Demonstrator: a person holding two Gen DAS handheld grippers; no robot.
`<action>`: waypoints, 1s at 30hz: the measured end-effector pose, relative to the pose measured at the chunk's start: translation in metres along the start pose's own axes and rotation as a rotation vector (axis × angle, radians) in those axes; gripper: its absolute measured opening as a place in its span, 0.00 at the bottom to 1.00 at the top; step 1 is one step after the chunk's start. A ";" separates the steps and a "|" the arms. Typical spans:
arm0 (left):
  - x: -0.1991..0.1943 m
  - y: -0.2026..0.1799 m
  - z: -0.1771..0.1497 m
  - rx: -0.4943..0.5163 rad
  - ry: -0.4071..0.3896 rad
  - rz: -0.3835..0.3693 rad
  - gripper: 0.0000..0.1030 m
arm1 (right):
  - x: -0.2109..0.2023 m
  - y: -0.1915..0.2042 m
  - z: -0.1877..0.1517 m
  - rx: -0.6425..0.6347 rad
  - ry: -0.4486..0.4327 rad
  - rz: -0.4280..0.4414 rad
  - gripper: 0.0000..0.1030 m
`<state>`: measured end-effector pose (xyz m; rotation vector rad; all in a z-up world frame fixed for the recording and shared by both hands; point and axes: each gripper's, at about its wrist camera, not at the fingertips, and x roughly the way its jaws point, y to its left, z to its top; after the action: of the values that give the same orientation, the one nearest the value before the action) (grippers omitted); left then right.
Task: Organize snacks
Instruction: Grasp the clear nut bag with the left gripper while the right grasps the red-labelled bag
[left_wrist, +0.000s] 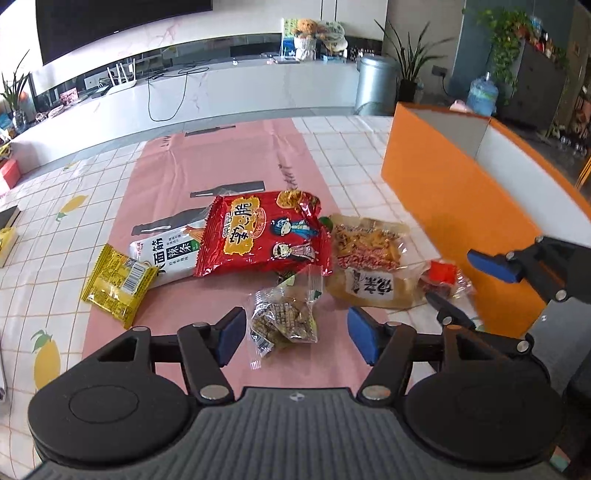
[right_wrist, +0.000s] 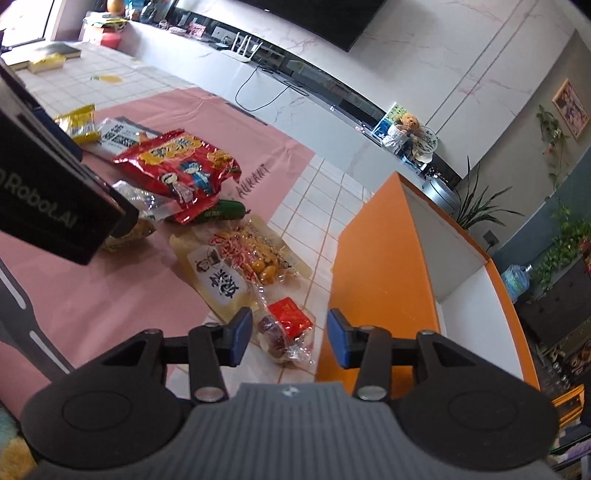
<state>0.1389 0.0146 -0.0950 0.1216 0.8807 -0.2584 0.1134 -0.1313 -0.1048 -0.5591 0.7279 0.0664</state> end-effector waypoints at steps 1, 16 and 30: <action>0.004 0.000 0.000 0.007 0.005 0.005 0.72 | 0.003 0.002 0.000 -0.013 0.001 -0.005 0.41; 0.030 -0.005 0.001 0.064 0.019 0.053 0.68 | 0.025 0.011 -0.007 -0.063 0.032 -0.030 0.39; 0.027 -0.003 -0.001 0.055 0.041 0.045 0.46 | 0.020 0.008 -0.006 -0.052 0.016 -0.015 0.30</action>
<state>0.1538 0.0070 -0.1161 0.1984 0.9106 -0.2387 0.1227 -0.1304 -0.1256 -0.6149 0.7389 0.0670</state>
